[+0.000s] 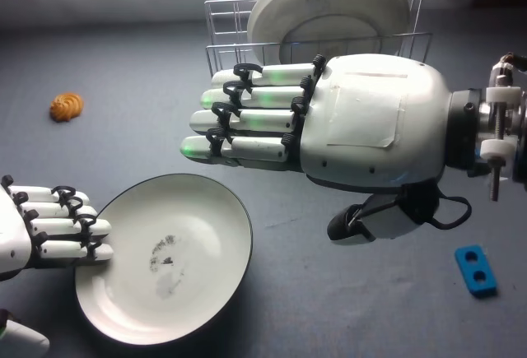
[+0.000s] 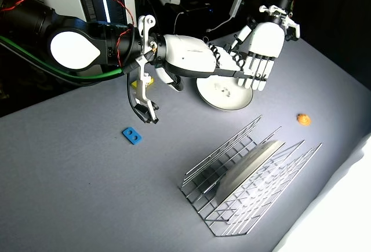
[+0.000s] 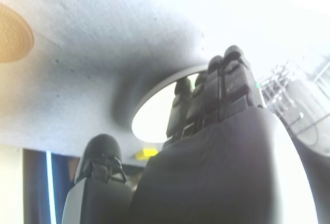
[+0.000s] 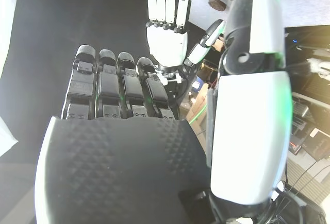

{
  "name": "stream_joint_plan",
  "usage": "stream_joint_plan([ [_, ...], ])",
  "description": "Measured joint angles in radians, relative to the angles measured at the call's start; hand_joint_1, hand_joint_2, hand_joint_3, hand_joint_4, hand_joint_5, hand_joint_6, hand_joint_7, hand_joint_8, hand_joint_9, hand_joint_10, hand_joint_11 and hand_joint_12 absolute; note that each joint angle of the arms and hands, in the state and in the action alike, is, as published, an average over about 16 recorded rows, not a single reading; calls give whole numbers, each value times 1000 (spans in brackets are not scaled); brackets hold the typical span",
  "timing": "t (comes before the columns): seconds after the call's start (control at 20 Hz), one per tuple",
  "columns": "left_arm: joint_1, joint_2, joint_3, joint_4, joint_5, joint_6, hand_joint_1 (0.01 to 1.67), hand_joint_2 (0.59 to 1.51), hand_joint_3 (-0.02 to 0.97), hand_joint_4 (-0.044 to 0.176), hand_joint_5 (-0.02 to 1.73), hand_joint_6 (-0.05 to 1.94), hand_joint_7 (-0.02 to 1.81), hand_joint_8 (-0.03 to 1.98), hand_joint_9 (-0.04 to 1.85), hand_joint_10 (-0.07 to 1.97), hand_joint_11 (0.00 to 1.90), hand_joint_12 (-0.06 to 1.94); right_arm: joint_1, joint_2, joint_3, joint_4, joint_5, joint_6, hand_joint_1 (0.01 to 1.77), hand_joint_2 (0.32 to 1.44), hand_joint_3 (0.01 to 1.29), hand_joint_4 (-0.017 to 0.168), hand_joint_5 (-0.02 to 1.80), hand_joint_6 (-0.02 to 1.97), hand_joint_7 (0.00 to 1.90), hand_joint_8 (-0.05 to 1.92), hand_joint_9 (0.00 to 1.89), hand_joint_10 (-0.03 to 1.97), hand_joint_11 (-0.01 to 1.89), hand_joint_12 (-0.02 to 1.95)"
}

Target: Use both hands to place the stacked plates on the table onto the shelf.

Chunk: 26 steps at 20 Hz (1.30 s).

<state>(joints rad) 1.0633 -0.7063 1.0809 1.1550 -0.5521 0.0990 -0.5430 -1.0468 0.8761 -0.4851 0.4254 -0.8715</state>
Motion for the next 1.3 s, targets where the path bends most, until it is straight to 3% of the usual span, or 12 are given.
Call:
stream_joint_plan([
  [0.55,42,-13,-30,-49,40,-2,19,1220,7,-1,57,-14,-11,-18,43,38,17,0,-29,-68,41,-2,6,-54,1116,877,16,3,20,31,13,14,14,-5,21,5],
  [1.3,52,-15,-49,-89,62,-3,14,1222,7,-7,53,-25,-11,-18,45,41,17,0,-82,-309,159,85,3,-198,1146,906,16,3,22,32,13,14,18,-5,36,104],
])
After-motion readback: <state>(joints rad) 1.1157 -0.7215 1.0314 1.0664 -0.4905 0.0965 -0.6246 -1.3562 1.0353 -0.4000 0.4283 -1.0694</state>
